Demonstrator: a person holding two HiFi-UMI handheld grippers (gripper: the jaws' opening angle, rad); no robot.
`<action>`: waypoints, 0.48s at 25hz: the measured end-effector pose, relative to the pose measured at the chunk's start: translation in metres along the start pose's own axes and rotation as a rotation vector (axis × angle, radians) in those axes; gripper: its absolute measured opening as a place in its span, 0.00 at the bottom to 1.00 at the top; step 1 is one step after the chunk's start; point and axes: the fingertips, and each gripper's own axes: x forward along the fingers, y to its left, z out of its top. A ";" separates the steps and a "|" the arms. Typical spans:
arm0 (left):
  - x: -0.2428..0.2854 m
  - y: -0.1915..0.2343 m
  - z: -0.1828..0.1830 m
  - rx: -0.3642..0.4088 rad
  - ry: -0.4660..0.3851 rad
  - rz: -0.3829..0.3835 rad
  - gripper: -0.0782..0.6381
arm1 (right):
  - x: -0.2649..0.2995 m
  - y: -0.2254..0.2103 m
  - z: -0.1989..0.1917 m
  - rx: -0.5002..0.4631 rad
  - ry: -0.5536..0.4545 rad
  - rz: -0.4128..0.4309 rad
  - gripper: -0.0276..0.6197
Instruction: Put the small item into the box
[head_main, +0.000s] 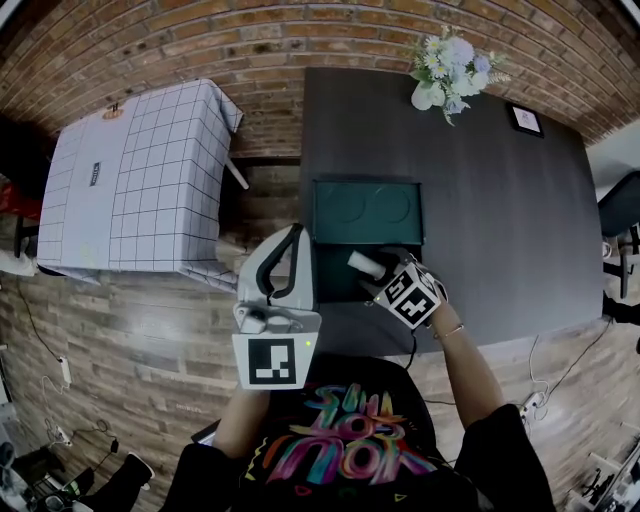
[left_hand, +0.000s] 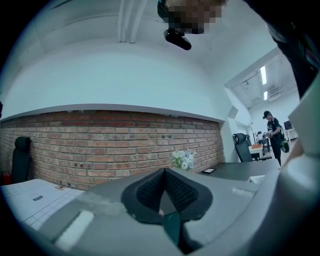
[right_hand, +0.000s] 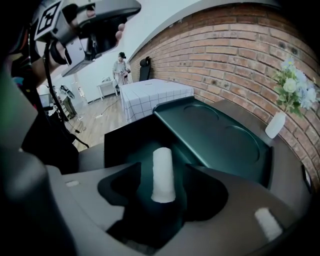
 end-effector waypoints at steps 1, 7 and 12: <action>0.001 -0.001 0.001 0.003 -0.004 -0.001 0.11 | -0.003 -0.001 0.003 0.003 -0.013 -0.006 0.44; 0.004 -0.004 0.008 0.014 -0.027 -0.011 0.11 | -0.026 -0.009 0.021 0.024 -0.097 -0.060 0.44; 0.007 -0.006 0.012 0.000 -0.024 -0.008 0.11 | -0.053 -0.021 0.039 0.066 -0.190 -0.111 0.43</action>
